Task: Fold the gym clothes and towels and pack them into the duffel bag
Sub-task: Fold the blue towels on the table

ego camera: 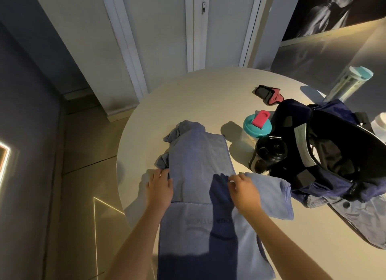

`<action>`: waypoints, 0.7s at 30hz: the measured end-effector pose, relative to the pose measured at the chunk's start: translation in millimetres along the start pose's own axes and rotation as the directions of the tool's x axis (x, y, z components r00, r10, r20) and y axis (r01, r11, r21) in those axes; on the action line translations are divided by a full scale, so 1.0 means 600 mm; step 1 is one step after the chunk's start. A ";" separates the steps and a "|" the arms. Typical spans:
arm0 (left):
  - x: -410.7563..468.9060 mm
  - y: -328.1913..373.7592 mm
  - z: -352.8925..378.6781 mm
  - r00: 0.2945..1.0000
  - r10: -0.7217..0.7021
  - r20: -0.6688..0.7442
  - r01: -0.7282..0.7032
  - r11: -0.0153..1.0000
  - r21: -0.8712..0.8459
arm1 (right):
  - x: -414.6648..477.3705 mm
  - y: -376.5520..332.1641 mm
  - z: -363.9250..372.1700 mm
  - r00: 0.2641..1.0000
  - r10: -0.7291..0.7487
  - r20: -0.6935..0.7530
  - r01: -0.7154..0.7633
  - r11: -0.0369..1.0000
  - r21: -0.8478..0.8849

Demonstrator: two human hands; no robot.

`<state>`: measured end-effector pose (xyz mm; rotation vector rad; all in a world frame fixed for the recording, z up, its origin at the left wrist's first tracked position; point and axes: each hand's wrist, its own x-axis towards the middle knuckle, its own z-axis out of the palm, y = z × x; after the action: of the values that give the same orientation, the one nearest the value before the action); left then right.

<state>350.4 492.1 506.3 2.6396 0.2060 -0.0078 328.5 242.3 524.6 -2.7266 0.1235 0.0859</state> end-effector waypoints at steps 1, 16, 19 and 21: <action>0.023 0.003 -0.001 1.000 0.017 -0.003 -0.017 1.000 -0.007 | 0.022 -0.006 -0.002 0.999 -0.002 0.039 0.003 1.000 -0.007; 0.250 0.009 0.036 0.939 0.173 0.297 -0.232 0.957 0.176 | 0.247 -0.031 0.051 0.983 0.038 0.179 0.006 0.971 -0.241; 0.271 0.010 0.033 0.959 0.173 0.222 -0.214 0.961 0.176 | 0.291 -0.041 0.042 0.991 0.045 0.124 -0.011 0.964 -0.264; 0.283 0.008 0.034 0.965 0.162 0.204 -0.197 0.966 0.166 | 0.319 -0.042 0.036 0.990 0.037 0.132 -0.006 0.973 -0.231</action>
<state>519.5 502.9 483.4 2.8109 -0.1056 -0.2263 520.1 259.9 499.7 -2.9395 0.1102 0.3102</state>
